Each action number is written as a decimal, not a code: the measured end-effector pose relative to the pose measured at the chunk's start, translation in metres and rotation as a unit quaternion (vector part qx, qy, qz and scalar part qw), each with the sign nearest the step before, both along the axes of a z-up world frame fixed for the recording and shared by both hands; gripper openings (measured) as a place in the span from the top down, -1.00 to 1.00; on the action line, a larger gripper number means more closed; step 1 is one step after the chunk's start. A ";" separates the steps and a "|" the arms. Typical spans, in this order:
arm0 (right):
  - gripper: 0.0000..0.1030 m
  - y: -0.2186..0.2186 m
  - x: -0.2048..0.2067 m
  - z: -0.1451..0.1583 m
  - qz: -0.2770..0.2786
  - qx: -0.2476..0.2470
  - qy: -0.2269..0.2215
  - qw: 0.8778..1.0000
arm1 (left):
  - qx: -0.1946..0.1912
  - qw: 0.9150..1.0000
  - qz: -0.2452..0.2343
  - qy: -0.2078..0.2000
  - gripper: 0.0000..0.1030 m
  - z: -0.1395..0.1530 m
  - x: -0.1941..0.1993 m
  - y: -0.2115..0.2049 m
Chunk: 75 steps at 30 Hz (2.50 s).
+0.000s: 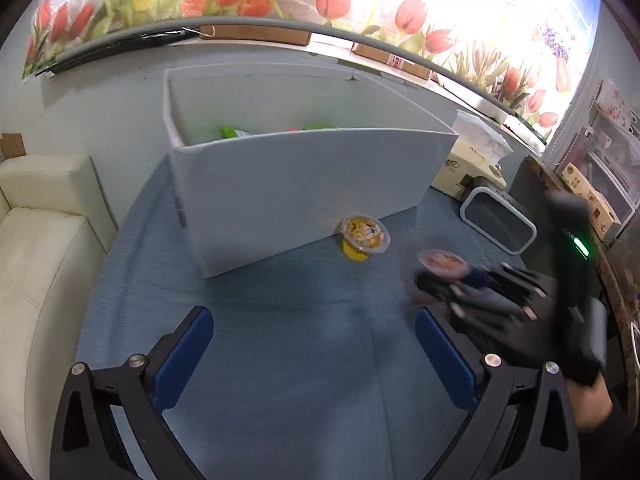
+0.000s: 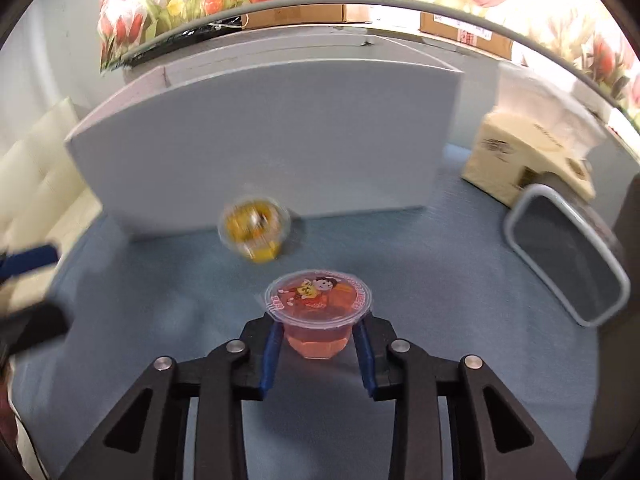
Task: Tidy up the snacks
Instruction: 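Grasp the pink-lidded jelly cup with the right gripper while the left grasps the yellow-lidded cup, then carry both jelly cups into the white box and open both grippers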
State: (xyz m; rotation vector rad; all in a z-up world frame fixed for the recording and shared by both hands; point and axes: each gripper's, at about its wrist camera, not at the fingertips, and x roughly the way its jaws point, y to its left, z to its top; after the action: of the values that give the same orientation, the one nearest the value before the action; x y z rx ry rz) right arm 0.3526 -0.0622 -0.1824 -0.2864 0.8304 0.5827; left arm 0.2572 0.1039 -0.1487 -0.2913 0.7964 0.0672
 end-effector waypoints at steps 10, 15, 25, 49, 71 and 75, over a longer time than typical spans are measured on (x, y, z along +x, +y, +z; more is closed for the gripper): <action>0.31 -0.082 -0.045 0.015 -0.035 0.040 -0.001 0.999 | 0.041 0.999 0.001 0.025 -1.00 -0.022 0.067 -0.053; 0.31 -0.102 -0.073 0.025 -0.037 0.055 -0.013 0.998 | 0.066 0.996 0.042 0.042 -1.00 -0.034 0.098 -0.069; 0.32 -0.123 -0.092 0.021 -0.038 0.070 -0.012 0.997 | 0.084 0.986 0.127 0.069 -0.71 -0.047 0.134 -0.067; 0.31 -0.120 -0.102 0.034 -0.033 0.092 -0.023 0.995 | 0.077 0.996 0.038 -0.018 0.08 0.009 0.030 -0.068; 0.31 -0.002 -0.027 0.150 0.007 0.105 -0.100 0.989 | 0.060 0.995 0.007 -0.085 0.07 0.126 0.019 0.022; 0.31 0.028 0.007 0.160 0.017 0.093 -0.108 0.990 | 0.023 0.998 -0.005 -0.064 0.07 0.121 0.060 0.043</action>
State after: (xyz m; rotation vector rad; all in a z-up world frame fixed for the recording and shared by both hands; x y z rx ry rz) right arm 0.3599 -0.0344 -0.0221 -0.1890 0.5595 0.6441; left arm 0.3173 0.1466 -0.0278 -0.2465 0.6682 0.0575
